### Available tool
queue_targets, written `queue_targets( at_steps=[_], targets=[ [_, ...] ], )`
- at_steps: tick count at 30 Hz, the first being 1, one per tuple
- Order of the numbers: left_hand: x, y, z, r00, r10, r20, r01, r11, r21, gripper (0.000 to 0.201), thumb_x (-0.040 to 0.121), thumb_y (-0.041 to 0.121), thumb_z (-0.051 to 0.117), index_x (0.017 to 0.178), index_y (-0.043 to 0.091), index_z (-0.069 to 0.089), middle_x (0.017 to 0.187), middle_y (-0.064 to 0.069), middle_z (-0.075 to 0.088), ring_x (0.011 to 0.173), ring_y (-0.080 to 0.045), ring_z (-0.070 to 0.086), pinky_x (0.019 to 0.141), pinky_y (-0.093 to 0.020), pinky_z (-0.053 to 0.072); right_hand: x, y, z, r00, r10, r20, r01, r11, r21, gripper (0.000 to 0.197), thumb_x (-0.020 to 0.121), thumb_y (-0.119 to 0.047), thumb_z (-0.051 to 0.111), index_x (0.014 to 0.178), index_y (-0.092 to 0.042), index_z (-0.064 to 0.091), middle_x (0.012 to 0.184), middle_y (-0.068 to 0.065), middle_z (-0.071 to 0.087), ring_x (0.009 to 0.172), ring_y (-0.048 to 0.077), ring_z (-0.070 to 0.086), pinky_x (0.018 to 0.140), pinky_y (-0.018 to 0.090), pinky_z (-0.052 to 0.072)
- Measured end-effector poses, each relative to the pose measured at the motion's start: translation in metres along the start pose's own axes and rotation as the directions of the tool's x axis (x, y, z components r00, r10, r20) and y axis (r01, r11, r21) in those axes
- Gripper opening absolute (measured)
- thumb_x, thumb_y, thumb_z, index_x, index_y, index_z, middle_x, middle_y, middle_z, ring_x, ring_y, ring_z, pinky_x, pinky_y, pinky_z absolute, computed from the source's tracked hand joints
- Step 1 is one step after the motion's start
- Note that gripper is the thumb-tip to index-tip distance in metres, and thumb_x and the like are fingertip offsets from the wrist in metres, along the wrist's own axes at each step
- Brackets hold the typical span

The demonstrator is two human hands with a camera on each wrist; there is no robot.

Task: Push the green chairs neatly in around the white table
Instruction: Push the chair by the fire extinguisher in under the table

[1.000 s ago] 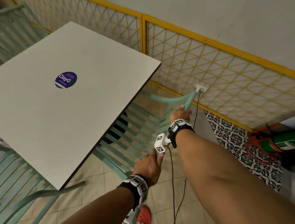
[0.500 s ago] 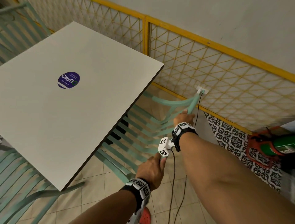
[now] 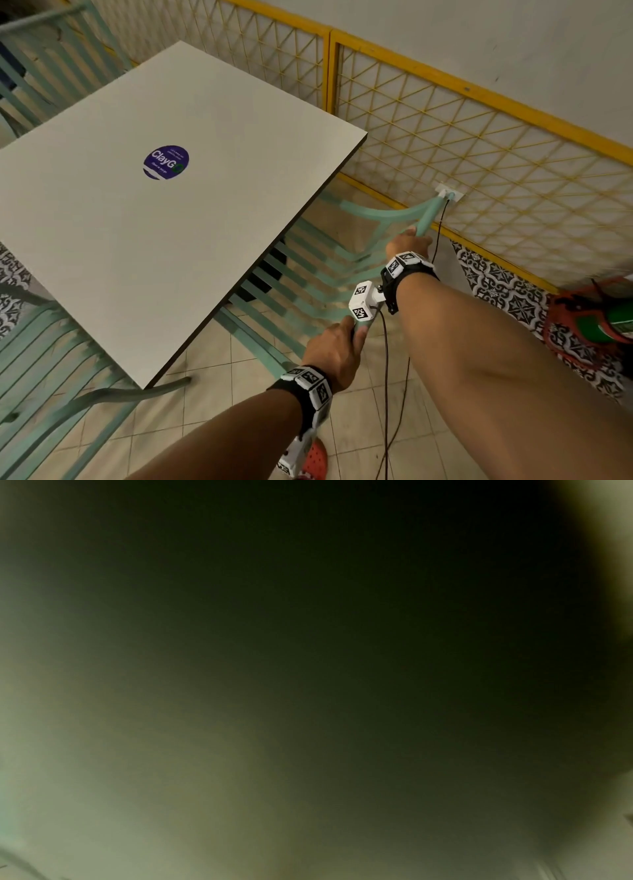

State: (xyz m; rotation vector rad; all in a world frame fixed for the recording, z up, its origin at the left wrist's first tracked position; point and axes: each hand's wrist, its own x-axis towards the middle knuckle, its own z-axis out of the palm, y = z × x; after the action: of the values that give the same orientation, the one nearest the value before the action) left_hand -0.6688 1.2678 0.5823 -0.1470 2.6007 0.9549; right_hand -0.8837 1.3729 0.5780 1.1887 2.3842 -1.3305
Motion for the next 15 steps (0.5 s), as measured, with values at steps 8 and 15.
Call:
queue_targets(
  at_steps=[8,15],
  targets=[
    [-0.0006,-0.001,-0.001,1.0,0.012,-0.005,-0.012,1.0,0.0,0.038,0.098,0.059,0.023,0.091,0.029,0.046,0.072,0.006,0.056,0.062,-0.015,0.055,0.057,-0.033,0.048,0.0006,0.003,0.0017,1.0,-0.013,-0.006,0.013,0.999,0.042,0.046,0.104,-0.045,0.027,0.131,-0.01,0.037,0.119,0.022,0.062,0.1,0.04,0.064,0.078,0.045,0.048],
    [-0.0029,-0.0028,-0.0028,1.0,0.014,-0.014,-0.013,0.999,0.032,0.037,0.097,0.06,0.024,0.09,0.03,0.044,0.071,0.006,0.056,0.064,-0.016,0.055,0.065,-0.038,0.051,0.003,0.0064,0.0047,0.999,-0.02,-0.03,0.022,0.999,0.046,0.046,0.103,-0.045,0.029,0.134,-0.011,0.037,0.12,0.02,0.063,0.102,0.039,0.064,0.082,0.045,0.05]
  ],
)
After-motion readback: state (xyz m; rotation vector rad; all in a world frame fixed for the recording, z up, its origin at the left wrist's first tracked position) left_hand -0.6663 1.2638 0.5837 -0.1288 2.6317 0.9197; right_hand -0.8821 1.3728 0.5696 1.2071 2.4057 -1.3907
